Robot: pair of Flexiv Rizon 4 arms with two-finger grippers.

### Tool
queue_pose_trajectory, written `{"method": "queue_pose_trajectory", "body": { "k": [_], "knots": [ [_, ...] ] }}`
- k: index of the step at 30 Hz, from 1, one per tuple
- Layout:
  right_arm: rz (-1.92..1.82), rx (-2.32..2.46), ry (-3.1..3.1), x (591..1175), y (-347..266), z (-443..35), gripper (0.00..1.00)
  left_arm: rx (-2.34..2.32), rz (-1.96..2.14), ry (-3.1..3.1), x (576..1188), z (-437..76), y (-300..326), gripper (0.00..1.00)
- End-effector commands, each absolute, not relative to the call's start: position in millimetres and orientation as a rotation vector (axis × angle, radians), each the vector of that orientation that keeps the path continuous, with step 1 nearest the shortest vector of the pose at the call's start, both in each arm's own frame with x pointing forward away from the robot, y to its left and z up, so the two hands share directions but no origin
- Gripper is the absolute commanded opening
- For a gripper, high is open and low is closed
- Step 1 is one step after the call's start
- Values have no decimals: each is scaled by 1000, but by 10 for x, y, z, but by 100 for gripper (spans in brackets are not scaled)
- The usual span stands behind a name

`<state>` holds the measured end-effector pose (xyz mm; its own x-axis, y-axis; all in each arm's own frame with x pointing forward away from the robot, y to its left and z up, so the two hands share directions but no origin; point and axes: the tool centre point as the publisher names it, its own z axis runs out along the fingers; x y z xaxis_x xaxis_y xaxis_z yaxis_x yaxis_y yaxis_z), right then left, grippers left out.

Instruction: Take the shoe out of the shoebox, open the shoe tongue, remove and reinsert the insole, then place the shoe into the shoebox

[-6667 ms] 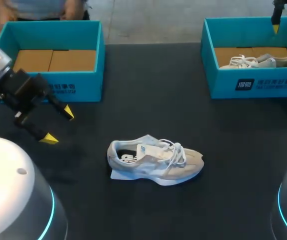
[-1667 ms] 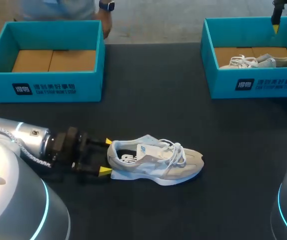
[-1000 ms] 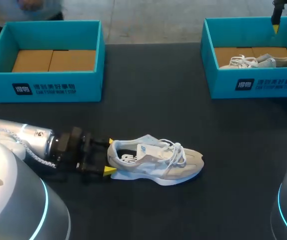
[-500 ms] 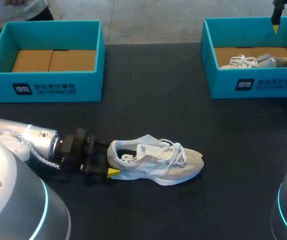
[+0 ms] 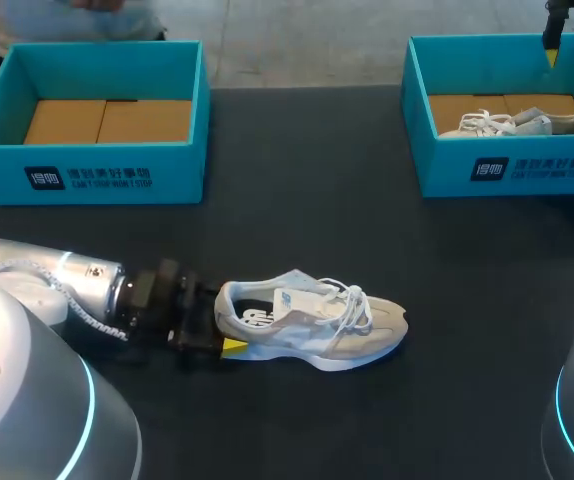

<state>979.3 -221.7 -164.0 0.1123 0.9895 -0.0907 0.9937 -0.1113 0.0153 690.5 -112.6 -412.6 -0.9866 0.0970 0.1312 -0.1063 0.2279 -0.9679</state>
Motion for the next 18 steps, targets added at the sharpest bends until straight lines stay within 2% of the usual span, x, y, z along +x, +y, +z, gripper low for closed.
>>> {"method": "queue_pose_trajectory", "body": {
  "k": [1, 18],
  "knots": [
    [-88, 2288, 2043, 9787, -2216, -1641, 100, 8, 1858, -2331, 6889, -4155, -1189, 100],
    [-88, 2288, 2043, 9787, -2216, -1641, 100, -6, 1869, -2320, 6888, -4184, -1278, 100]
  ]
}}
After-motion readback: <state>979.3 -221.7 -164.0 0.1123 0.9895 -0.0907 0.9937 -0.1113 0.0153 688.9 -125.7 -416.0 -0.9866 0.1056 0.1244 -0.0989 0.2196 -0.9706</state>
